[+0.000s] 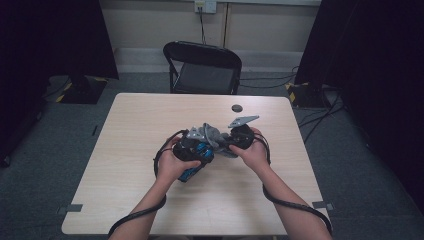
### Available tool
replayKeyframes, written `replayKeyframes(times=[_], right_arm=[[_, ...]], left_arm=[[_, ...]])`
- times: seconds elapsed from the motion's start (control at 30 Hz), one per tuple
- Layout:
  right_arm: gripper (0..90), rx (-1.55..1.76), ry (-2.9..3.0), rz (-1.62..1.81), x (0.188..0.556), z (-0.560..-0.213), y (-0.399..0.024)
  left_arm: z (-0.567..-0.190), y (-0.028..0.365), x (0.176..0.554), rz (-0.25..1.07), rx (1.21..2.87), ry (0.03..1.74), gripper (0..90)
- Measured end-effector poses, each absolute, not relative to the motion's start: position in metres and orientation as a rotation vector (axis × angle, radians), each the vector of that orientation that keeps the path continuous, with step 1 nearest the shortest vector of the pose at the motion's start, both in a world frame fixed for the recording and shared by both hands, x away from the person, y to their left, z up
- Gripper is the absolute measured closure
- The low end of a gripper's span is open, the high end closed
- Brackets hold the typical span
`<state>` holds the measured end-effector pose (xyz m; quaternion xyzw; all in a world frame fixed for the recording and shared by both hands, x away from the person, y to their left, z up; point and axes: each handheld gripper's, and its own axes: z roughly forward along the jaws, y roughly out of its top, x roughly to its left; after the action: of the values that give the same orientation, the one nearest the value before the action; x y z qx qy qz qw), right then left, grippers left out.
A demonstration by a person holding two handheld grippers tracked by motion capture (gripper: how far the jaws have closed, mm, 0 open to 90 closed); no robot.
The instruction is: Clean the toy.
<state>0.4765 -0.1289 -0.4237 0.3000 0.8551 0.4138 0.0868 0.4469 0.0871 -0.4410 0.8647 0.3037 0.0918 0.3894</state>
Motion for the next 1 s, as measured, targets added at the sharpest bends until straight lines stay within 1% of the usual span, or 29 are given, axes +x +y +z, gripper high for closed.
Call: replayKeyframes(times=[0.33,0.6,1.0], right_arm=[[76.1,0.824,2.615,1.265,0.463,-0.429,-0.133],[76.1,0.760,2.658,1.251,0.454,-0.431,-0.140],[76.0,0.801,2.684,1.258,0.447,-0.436,-0.161]], left_arm=[[-0.440,0.101,0.457,0.282,2.184,0.845,25.5],[-0.439,0.108,0.461,0.288,2.188,0.869,25.5],[-0.435,0.116,0.464,0.294,2.162,0.893,25.5]])
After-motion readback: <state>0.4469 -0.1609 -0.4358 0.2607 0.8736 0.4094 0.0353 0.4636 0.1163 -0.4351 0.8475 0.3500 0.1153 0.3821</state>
